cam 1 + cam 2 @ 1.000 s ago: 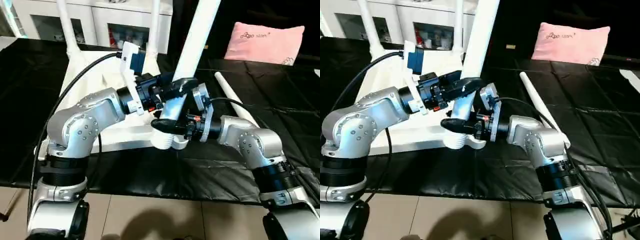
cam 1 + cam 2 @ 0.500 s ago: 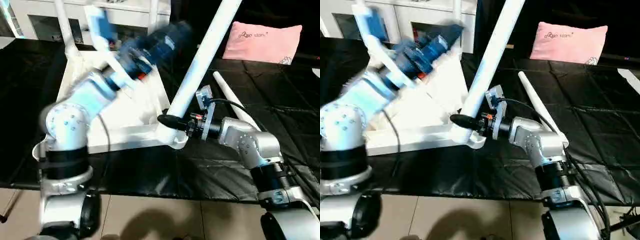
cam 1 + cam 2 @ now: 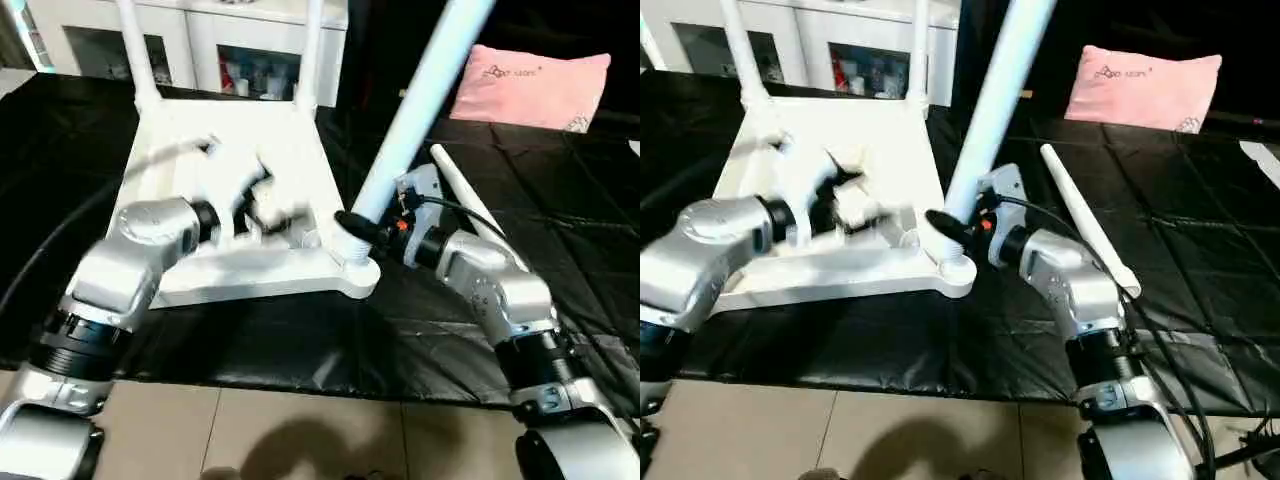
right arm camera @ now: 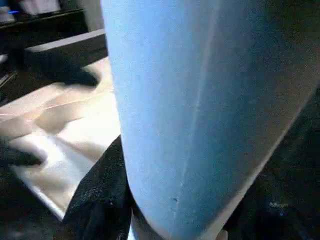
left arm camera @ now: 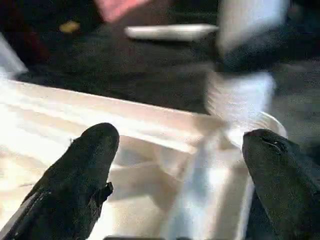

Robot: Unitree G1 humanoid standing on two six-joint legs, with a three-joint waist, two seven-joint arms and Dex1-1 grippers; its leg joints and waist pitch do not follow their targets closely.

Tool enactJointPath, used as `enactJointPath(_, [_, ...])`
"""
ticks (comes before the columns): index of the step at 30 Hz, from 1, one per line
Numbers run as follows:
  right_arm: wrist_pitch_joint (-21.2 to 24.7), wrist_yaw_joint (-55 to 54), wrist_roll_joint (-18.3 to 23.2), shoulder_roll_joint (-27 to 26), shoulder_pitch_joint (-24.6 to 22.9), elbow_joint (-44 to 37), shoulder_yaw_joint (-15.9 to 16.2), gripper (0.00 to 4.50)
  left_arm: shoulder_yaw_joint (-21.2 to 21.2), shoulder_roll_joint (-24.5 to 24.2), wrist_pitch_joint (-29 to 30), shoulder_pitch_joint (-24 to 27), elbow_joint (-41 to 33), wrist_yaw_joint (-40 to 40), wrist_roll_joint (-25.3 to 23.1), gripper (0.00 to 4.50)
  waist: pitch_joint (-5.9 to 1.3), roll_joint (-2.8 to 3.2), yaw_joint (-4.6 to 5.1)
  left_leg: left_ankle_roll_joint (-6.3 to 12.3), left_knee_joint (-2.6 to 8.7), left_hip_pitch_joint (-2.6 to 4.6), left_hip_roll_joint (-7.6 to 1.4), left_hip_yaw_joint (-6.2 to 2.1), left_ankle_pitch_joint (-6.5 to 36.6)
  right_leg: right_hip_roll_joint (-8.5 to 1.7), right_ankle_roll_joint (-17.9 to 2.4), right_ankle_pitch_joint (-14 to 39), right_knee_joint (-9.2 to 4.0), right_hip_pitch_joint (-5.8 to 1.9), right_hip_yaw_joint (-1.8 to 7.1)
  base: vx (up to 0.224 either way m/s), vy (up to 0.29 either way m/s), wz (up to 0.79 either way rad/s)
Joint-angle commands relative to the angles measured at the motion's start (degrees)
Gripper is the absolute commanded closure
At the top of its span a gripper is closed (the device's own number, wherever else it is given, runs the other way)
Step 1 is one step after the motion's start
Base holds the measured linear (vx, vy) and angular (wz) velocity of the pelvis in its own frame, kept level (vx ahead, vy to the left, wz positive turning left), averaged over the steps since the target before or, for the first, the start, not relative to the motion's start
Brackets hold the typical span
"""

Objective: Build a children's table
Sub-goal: Pick table leg, then insert table leg to table base

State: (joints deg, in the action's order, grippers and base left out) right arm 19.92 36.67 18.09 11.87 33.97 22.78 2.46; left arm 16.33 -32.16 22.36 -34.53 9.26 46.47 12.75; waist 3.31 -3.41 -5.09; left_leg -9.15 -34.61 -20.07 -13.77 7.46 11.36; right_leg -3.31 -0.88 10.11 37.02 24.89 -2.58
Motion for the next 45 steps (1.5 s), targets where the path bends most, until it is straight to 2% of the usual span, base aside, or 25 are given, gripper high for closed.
enactJointPath(1, [-1.1,-0.9,-0.6,0.2,-0.3,-0.3,-1.1,2.57,1.5,-0.4,-2.3,-0.3,1.6,3.2,-1.0,0.06,-4.36,1.68,0.17,-2.11,3.79,-0.45,2.12,2.23,4.6,-2.11,-10.0,3.7,-3.82,-4.77,1.81,0.000,0.000,0.00])
enactJointPath(3, [-1.0,-1.4,-1.3,0.3,-1.3,-1.2,-0.8,2.57,3.3,-0.6,-6.8,-0.6,5.8,6.7,-2.6,0.06,-4.44,2.19,0.21,-2.07,3.72,-0.45,2.20,2.19,4.5,-2.03,-10.4,2.6,-3.69,-4.91,1.86,0.000,0.000,0.00])
enactJointPath(4, [-1.0,-1.4,-1.3,0.3,-1.3,-1.2,-0.8,2.57,3.3,-0.6,-6.8,-0.6,5.8,6.7,-2.6,0.23,-4.38,1.93,0.33,-1.94,3.76,-0.49,2.21,2.25,4.7,-1.97,-10.3,2.7,-3.86,-4.94,1.86,0.000,0.000,0.00])
enactJointPath(6, [-0.1,-2.2,-1.2,0.5,-2.9,-3.5,-0.6,2.57,4.7,0.0,-10.2,-1.6,10.5,9.0,-4.4,0.34,-4.46,1.74,0.30,-1.78,3.73,-0.49,2.24,2.30,4.5,-1.94,-10.3,2.6,-3.85,-5.08,1.90,0.000,0.000,0.00])
enactJointPath(7, [0.2,-2.6,-1.3,0.6,-4.0,-4.9,-0.4,2.57,5.1,0.7,-11.2,-2.7,13.5,10.4,-4.7,0.34,-4.47,1.87,0.27,-1.61,3.76,-0.42,2.31,2.31,4.1,-1.86,-10.0,2.5,-3.89,-5.09,1.94,0.000,0.000,0.00])
enactJointPath(13, [-0.2,-2.9,-1.9,0.5,-5.9,-6.8,-0.1,2.57,5.4,2.4,-9.8,-3.9,17.2,15.8,-3.1,0.96,-4.36,2.08,0.32,-2.20,3.89,-0.36,2.03,2.22,6.4,-2.14,-10.6,5.0,-3.98,-4.96,1.94,0.000,0.000,0.00])
enactJointPath(17, [0.1,-3.1,-1.9,0.4,-6.6,-8.0,0.1,2.57,5.7,4.1,-11.1,-5.4,21.9,14.7,-5.0,1.21,-4.37,2.00,0.27,-1.73,3.86,-0.32,2.05,2.23,6.6,-2.14,-10.5,5.8,-4.15,-4.97,1.94,0.000,0.000,0.00])
enactJointPath(18, [0.3,-3.0,-1.8,0.4,-6.8,-8.3,0.3,2.57,5.5,4.5,-11.8,-5.8,23.4,14.8,-5.4,1.42,-4.32,1.92,0.31,-1.59,3.88,-0.37,2.12,2.26,6.7,-2.05,-10.3,6.2,-4.30,-4.98,1.93,0.000,0.000,0.00])
enactJointPath(24, [0.0,-3.2,-2.4,-0.1,-7.4,-8.7,0.7,2.57,5.2,6.4,-13.6,-8.5,29.9,14.0,-8.0,1.97,-4.39,1.81,0.23,-1.50,3.87,-0.48,2.08,2.16,5.9,-2.14,-10.3,5.4,-4.23,-5.09,1.94,0.000,0.000,0.00])
enactJointPath(27, [0.1,-3.1,-2.6,-0.3,-7.6,-9.3,1.1,2.57,5.4,7.2,-14.8,-10.2,33.4,14.2,-9.2,2.11,-4.41,1.99,0.21,-1.44,3.87,-0.44,2.13,2.11,5.9,-2.15,-10.4,5.3,-4.26,-5.10,1.95,0.000,0.000,0.00])
enactJointPath(32, [0.4,-2.8,-2.6,-0.1,-7.7,-9.4,1.3,2.57,5.3,8.0,-15.5,-11.0,35.6,14.8,-10.1,2.54,-4.41,1.91,0.17,-1.32,3.85,-0.42,2.05,2.15,6.0,-2.22,-11.0,4.3,-4.21,-5.19,2.00,0.000,0.000,0.00])
enactJointPath(37, [0.7,-2.6,-2.7,-0.1,-7.9,-9.6,1.4,2.57,5.3,8.7,-16.4,-11.6,37.7,16.6,-11.0,2.87,-4.35,1.90,0.13,-1.23,3.91,-0.34,2.02,2.13,6.9,-2.31,-11.0,5.8,-4.42,-5.11,2.02,0.000,0.000,0.00])
enactJointPath(38, [0.7,-2.6,-2.7,-0.1,-7.9,-9.6,1.4,2.57,5.3,8.7,-16.5,-11.6,37.8,16.7,-11.0,3.09,-4.30,1.90,0.12,-1.28,3.94,-0.34,2.00,2.11,7.2,-2.34,-10.9,6.3,-4.47,-5.09,2.02,0.000,0.000,0.00])
enactJointPath(41, [0.6,-2.5,-2.8,-0.1,-8.0,-9.6,1.6,2.57,5.3,8.7,-17.0,-11.8,38.4,17.0,-11.5,3.28,-4.30,1.79,0.15,-1.28,3.96,-0.39,1.99,2.10,7.0,-2.32,-10.8,6.4,-4.44,-5.10,2.01,0.000,0.000,0.00])
enactJointPath(43, [0.6,-2.3,-2.9,-0.1,-7.9,-9.5,1.8,2.57,5.2,8.8,-17.3,-11.9,38.8,17.2,-11.8,3.60,-4.29,1.78,0.14,-1.17,3.95,-0.36,1.96,2.11,7.0,-2.34,-11.0,6.2,-4.43,-5.08,2.00,0.000,0.000,0.00])
enactJointPath(45, [0.6,-2.2,-3.0,-0.2,-7.8,-9.3,1.8,2.57,5.1,8.9,-17.4,-12.1,39.2,17.6,-12.1,3.66,-4.25,1.80,0.13,-1.22,4.01,-0.40,1.94,2.08,7.2,-2.38,-10.9,6.7,-4.50,-5.09,2.00,0.000,0.000,0.00])
